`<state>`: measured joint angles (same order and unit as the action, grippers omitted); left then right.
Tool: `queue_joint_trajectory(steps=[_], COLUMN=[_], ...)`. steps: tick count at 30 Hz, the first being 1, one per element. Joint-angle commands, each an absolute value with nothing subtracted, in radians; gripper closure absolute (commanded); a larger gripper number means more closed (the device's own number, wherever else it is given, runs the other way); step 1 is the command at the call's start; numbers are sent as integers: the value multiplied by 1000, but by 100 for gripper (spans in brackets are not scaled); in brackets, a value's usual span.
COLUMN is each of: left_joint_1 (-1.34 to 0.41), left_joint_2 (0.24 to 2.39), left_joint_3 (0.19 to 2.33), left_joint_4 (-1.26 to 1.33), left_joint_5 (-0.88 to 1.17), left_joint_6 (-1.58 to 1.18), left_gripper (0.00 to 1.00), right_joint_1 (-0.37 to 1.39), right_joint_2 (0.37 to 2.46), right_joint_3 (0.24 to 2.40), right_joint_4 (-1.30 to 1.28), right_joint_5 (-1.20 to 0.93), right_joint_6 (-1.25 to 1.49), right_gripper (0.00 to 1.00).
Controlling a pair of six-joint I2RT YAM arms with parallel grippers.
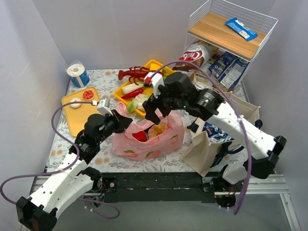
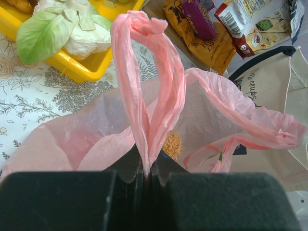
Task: Place the mixed food into the grocery bags and tie them
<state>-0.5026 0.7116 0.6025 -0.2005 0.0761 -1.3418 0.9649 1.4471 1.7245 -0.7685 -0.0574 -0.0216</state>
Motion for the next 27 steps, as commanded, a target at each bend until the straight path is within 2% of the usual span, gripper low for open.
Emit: queue_joint_trajectory(steps=[1,5,7,8,10,11,12,14,17,20,22,27], left_joint_1=[-505,-506,-505,-505,-505,-506,-505,-506,-505,-505,-505,-505], left_joint_2=[695,699,707,710,716,715,713,701,672,635,618,553], left_joint_3=[618,626,632,635,647,652,660,690,728,732,723,683], left_joint_4=[-196,-195,-195,-196,-202,-209,-225,-248,-300,-334,-357,-524], left_joint_5=[75,72,72,72,64,57,43,-26,-127,-212,-257,-409], left_joint_6=[-1330,-1325,-1322,-1318,-1315,-1313,-1313,-1316,-1338,-1387,-1449,-1643], left_gripper=[100,100,100,100,100,100,100,100,100,100,100,100], right_joint_1=[966,966,966,968,968,966,966,965,945,881,827,597], right_joint_2=[1514,1526,1539,1545,1560,1563,1568,1577,1604,1614,1580,1422], right_joint_3=[1759,1733,1730,1735,1755,1767,1784,1870,2046,2103,2047,1688], right_joint_4=[-831,-824,-821,-825,-834,-842,-848,-873,-949,-994,-996,-948], right_joint_5=[-136,-144,-131,-115,-47,-22,0,150,325,452,501,485], right_joint_6=[-139,-161,-163,-157,-134,-127,-120,-88,-58,-29,-8,171], right_gripper=[3,4,10,23,40,61,78,98,99,99,99,99])
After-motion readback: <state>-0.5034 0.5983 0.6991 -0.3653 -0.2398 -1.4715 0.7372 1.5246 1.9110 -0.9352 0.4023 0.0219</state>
